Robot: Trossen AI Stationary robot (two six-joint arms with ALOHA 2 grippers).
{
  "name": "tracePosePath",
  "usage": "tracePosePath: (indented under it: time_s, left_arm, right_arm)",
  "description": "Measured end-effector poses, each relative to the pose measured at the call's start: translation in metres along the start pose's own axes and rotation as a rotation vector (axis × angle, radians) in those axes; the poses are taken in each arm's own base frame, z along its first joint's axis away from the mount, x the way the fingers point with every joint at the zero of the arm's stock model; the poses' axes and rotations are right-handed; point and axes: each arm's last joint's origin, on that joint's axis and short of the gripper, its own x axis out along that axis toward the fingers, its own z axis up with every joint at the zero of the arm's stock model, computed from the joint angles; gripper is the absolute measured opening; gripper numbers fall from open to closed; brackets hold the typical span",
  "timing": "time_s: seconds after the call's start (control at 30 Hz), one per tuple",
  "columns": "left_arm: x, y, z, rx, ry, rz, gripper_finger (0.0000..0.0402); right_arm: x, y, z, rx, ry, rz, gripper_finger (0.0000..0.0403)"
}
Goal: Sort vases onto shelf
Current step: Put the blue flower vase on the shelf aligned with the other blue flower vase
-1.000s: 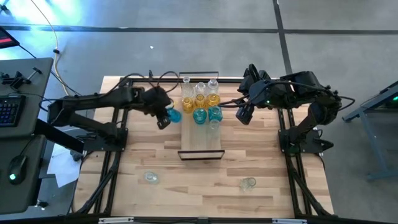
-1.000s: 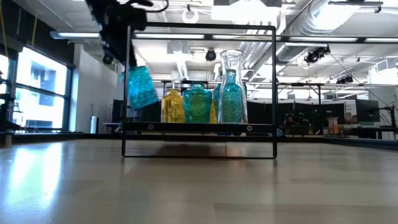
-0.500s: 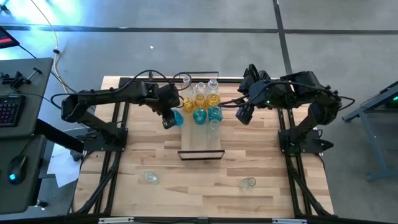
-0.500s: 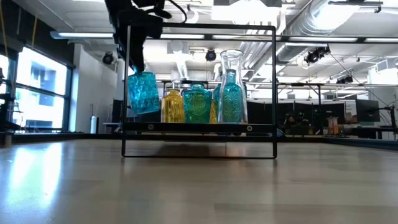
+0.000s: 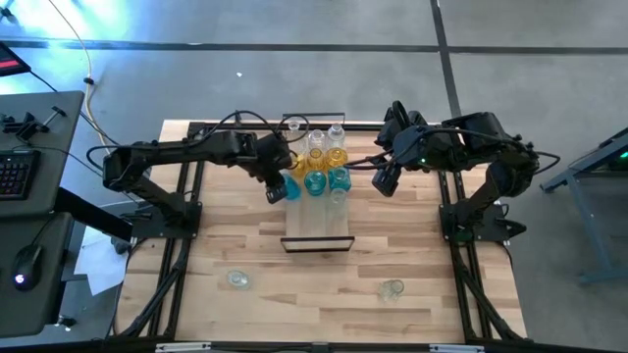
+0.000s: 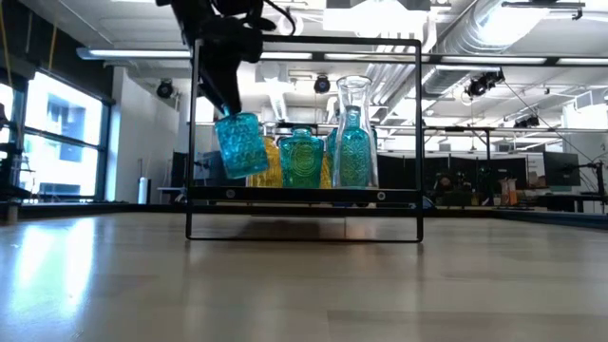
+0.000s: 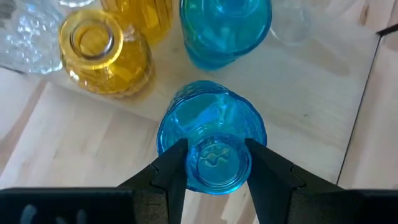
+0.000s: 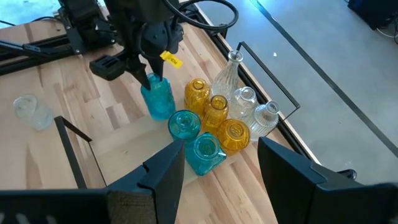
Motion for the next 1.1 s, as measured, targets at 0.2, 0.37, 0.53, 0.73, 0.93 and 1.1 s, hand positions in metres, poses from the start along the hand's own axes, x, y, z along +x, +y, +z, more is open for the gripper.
tracePosePath:
  time_s: [0.2, 0.37, 0.53, 0.73, 0.93, 1.1]
  left_arm:
    - [0.0, -0.001, 0.0, -0.023, 0.0, -0.03, 0.0126]
    - [0.0, 0.001, 0.001, -0.031, -0.009, -0.027, 0.0126]
    - [0.004, 0.008, 0.005, -0.061, -0.014, -0.013, 0.0126]
    - [0.011, 0.01, 0.005, -0.07, 0.018, -0.029, 0.0126]
    - [0.01, 0.009, 0.005, -0.076, 0.01, -0.029, 0.0126]
    - [0.01, 0.009, 0.006, -0.075, 0.0, -0.015, 0.0127]
  right_arm:
    - [0.0, 0.0, 0.0, 0.0, 0.0, 0.0, 0.0186]
    - [0.0, 0.0, 0.0, 0.0, 0.0, 0.0, 0.0186]
    - [0.0, 0.0, 0.0, 0.0, 0.0, 0.0, 0.0186]
    - [0.0, 0.0, 0.0, 0.003, 0.005, 0.011, 0.0186]
    - [0.0, 0.0, 0.0, 0.002, 0.006, 0.014, 0.0186]
    - [0.0, 0.0, 0.0, 0.0, 0.006, 0.014, 0.0186]
